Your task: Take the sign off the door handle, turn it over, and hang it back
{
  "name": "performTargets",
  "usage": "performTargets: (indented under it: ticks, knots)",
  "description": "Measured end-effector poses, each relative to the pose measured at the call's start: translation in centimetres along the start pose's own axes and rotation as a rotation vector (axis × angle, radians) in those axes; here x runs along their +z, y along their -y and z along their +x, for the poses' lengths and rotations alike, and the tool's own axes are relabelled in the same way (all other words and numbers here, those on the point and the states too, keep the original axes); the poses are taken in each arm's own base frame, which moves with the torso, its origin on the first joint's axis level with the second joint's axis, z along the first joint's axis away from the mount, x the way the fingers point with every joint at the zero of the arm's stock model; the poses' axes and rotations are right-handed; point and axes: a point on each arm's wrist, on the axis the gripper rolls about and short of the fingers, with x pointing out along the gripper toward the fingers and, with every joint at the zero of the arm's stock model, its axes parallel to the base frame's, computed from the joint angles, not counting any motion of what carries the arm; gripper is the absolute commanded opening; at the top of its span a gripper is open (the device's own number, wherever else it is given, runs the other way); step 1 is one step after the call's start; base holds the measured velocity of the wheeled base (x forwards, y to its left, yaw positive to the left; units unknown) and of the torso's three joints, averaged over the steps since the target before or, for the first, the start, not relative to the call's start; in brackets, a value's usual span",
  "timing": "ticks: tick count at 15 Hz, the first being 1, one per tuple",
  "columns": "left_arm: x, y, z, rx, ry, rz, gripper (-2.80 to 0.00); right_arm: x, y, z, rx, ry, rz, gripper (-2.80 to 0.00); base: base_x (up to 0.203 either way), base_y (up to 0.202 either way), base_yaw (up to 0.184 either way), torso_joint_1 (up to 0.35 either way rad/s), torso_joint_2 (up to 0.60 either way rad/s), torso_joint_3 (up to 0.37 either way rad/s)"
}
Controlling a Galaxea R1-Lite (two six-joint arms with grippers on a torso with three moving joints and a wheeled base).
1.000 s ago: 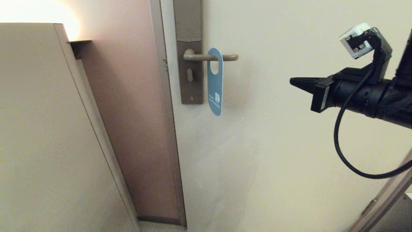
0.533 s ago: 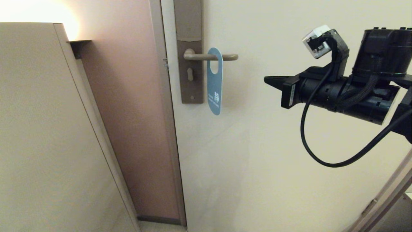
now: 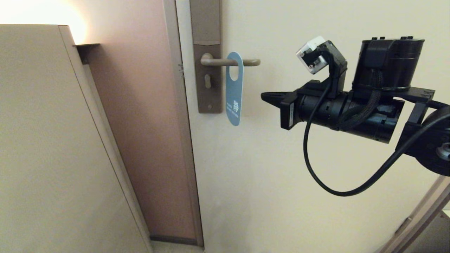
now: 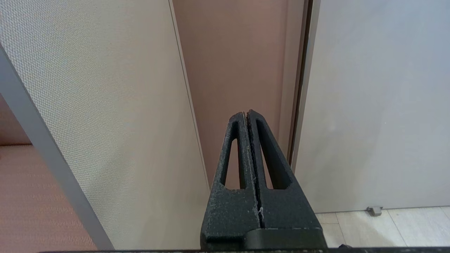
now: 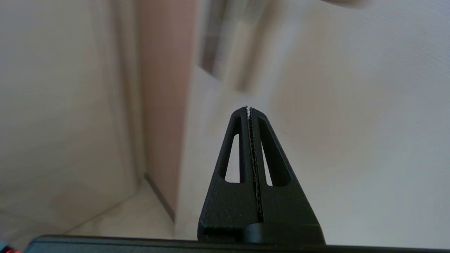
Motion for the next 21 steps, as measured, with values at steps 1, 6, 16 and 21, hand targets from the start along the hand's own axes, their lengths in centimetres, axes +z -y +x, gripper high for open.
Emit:
performTargets:
  ticks: [1, 6, 16, 21]
  knots:
    - [0.0, 0.0, 0.0, 0.000, 0.000, 0.000, -2.80, 0.0, -0.2, 0.2, 0.007, 0.000, -0.001, -2.80, 0.000, 0.000, 0.000, 0.000, 0.00, 0.000]
    - [0.0, 0.0, 0.0, 0.000, 0.000, 0.000, -2.80, 0.1, -0.3, 0.5, -0.002, 0.001, 0.000, -2.80, 0.000, 0.000, 0.000, 0.000, 0.00, 0.000]
    - [0.0, 0.0, 0.0, 0.000, 0.000, 0.000, -2.80, 0.7, 0.9, 0.2, -0.219, 0.063, -0.001, -2.80, 0.000, 0.000, 0.000, 0.000, 0.00, 0.000]
    - [0.0, 0.0, 0.0, -0.004, 0.001, 0.000, -2.80, 1.2, 2.7, -3.3, -0.417, 0.001, 0.011, -2.80, 0.000, 0.000, 0.000, 0.000, 0.00, 0.000]
